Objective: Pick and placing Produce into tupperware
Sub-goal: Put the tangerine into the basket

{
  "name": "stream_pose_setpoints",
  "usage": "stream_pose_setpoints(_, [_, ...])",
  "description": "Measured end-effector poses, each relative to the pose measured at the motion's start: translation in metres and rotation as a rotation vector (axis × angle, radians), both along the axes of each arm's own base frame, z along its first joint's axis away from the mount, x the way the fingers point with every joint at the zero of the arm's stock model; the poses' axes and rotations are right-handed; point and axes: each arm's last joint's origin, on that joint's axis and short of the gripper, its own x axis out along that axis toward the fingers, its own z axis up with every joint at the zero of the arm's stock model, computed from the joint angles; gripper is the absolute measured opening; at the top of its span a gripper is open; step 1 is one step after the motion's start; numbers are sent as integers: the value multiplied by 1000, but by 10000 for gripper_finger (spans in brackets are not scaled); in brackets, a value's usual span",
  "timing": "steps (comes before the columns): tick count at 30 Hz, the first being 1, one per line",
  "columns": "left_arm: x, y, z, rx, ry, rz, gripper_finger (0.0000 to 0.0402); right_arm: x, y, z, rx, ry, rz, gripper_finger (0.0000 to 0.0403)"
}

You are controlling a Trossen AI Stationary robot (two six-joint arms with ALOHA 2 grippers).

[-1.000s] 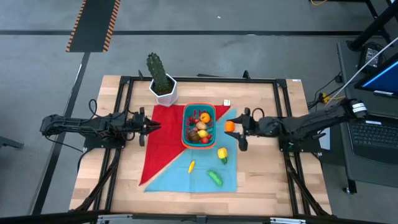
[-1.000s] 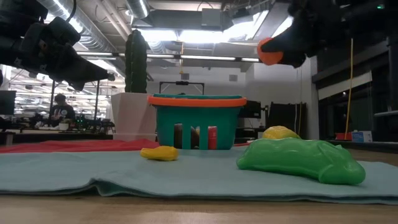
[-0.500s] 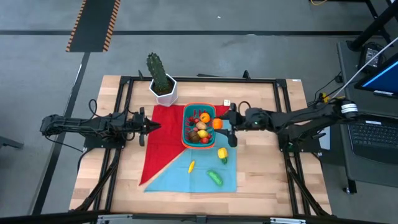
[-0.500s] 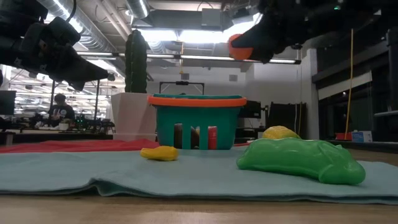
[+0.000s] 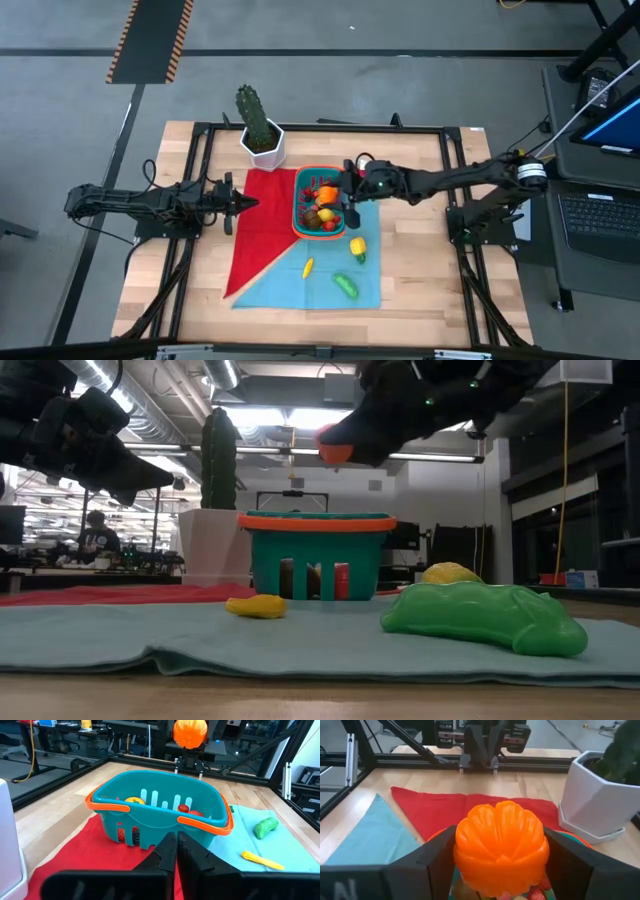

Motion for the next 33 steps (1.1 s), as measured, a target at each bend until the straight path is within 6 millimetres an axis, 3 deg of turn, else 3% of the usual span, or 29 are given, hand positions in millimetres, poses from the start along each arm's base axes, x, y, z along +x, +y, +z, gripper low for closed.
stream_pose_setpoints(7, [0,0,0,-1,0,0,2,15,-5,-2,-6,61,28,248])
stream_pose_setpoints(21, [0,0,0,-5,-1,0,38,41,-8,7,-19,442,102,248])
stream_pose_setpoints(33, [0,0,0,-6,0,-8,64,56,-11,12,-48,523,126,248])
